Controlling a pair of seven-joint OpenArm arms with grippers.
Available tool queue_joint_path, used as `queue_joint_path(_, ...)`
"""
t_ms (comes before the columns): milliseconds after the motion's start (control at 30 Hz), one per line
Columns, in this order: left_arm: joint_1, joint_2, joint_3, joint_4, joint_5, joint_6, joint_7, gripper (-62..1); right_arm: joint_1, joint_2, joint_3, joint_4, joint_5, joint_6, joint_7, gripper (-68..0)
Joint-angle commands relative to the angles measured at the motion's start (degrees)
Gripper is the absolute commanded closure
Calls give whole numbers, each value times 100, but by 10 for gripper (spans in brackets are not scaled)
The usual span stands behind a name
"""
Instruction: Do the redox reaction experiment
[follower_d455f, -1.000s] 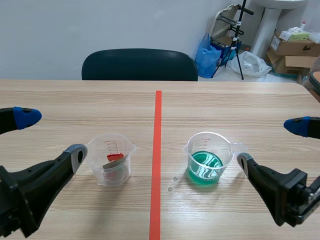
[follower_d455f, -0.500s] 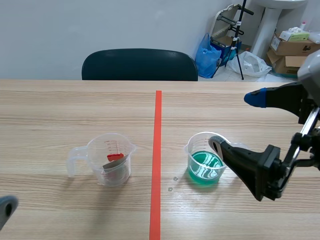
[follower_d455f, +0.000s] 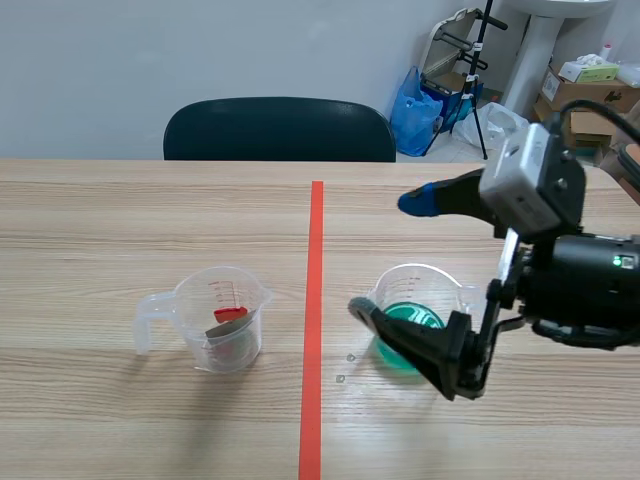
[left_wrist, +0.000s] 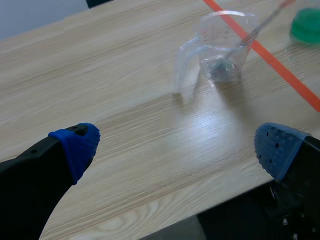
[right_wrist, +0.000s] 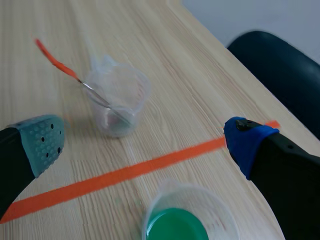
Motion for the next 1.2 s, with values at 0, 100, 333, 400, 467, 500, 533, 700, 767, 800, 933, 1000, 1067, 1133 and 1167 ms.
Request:
queue_joint_path(0, 4, 98, 11, 42, -92, 44, -101, -623, 170, -4, -127, 22, -109, 2, 262, -679)
queue_joint_path(100, 4, 149, 17, 42, -57, 42, -101, -623, 435, -35, -498, -107, -326, -4, 627, -679)
queue_joint_path(333, 4, 157, 28, 44, -59, 39, -105, -623, 916, -562, -960, -785, -796, -44, 1003, -679)
queue_joint_path(400, 4, 157, 28, 44, -59, 42, -105, -623, 1047, -726, -1075, -1029, -1008, -44, 1215, -679)
queue_joint_path(467, 4, 157, 28, 44, -59, 42, -105, -623, 1176, -879, -1182, -1255, -1222, -50, 1443, -679)
queue_joint_path(500, 4, 157, 28, 44, -59, 42, -109, -623, 1231, -951, -1233, -1346, -1333, -68, 1508, -679)
queue_joint_path(533, 4, 157, 28, 44, -59, 42, -114, -623, 1292, -1021, -1279, -1427, -1445, -162, 1554, -679)
queue_joint_path(700, 4, 157, 28, 44, -59, 39, -98, -623, 1517, -1224, -1475, -1683, -1722, -540, 1596, -679)
queue_joint_path(767, 4, 157, 28, 44, -59, 39, -98, -623, 1602, -1255, -1537, -1700, -1722, -540, 1635, -679)
queue_joint_path(800, 4, 157, 28, 44, -59, 39, -98, -623, 1639, -1272, -1565, -1700, -1722, -540, 1635, -679)
queue_joint_path(933, 4, 157, 28, 44, -59, 39, -101, -623, 1683, -1364, -1572, -1707, -1725, -544, 1613, -679)
queue_joint_path(1000, 4, 157, 28, 44, -59, 39, -98, -623, 1692, -1399, -1572, -1707, -1742, -544, 1609, -679)
queue_joint_path(1067, 4, 157, 28, 44, -59, 39, -101, -623, 1694, -1443, -1572, -1707, -1814, -568, 1613, -679)
queue_joint_path(1133, 4, 157, 28, 44, -59, 39, -101, -623, 1694, -1493, -1572, -1707, -1880, -654, 1609, -679)
queue_joint_path(1167, 4, 157, 28, 44, -59, 39, -101, -623, 1694, -1508, -1572, -1711, -1919, -654, 1611, -679)
